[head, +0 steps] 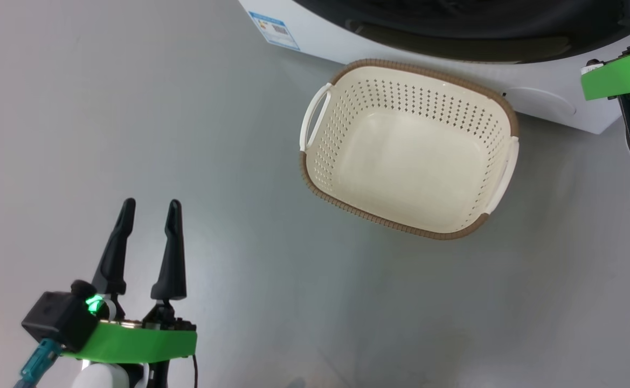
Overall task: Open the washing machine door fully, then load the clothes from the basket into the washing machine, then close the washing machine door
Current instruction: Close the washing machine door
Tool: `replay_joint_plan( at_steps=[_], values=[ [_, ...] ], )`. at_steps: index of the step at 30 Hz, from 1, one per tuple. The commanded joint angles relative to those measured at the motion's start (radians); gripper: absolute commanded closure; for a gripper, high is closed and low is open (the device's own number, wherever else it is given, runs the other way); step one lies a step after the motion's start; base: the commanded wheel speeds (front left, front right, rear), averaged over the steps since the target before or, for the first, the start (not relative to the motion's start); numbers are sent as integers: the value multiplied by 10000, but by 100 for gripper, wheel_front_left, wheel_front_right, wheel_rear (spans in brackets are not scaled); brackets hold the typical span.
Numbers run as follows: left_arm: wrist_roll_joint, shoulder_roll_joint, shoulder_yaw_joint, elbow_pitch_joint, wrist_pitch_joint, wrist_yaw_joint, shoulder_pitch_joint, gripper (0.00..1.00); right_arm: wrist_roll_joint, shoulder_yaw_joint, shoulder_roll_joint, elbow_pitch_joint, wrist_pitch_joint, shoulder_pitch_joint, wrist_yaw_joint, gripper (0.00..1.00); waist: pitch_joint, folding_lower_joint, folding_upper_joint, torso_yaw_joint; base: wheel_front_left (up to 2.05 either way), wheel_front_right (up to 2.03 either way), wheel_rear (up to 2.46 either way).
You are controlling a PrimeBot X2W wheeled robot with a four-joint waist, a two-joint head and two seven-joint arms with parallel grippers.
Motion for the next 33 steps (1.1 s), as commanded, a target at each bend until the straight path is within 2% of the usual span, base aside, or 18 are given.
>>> replay_joint_plan(
  at_steps=[1,13,14,15,16,17,18,33],
  values=[
    [15,224,388,-120,-63,6,-75,0,66,9,34,-237,-49,15,-103,100,-175,0,-1,-107,0,0,0],
    [274,411,696,96,-63,6,202,0,349,653,509,-517,-49,1564,-103,100,-1068,0,-1,-731,0,0,0],
    [285,450,735,103,-63,6,236,0,383,664,561,-559,-49,1724,-103,75,-1142,0,-1,-814,0,0,0],
    [290,492,763,111,-63,6,271,0,415,692,593,-568,-49,1884,-103,57,-1214,0,-1,-901,0,0,0],
    [293,537,785,117,-63,6,304,0,461,670,632,-589,-49,2035,-103,32,-1290,0,-1,-987,0,0,0],
    [297,583,815,121,-63,6,342,0,497,627,681,-625,-49,2186,-103,14,-1361,0,-1,-1081,0,0,0],
    [303,625,852,122,-63,6,380,0,511,634,717,-658,-49,2343,-103,0,-1433,0,-1,-1182,0,0,0],
    [440,1220,1199,57,-63,6,807,0,504,-342,1306,-1334,-49,4599,-103,0,-2355,0,-1,-2857,0,0,0]
  ],
)
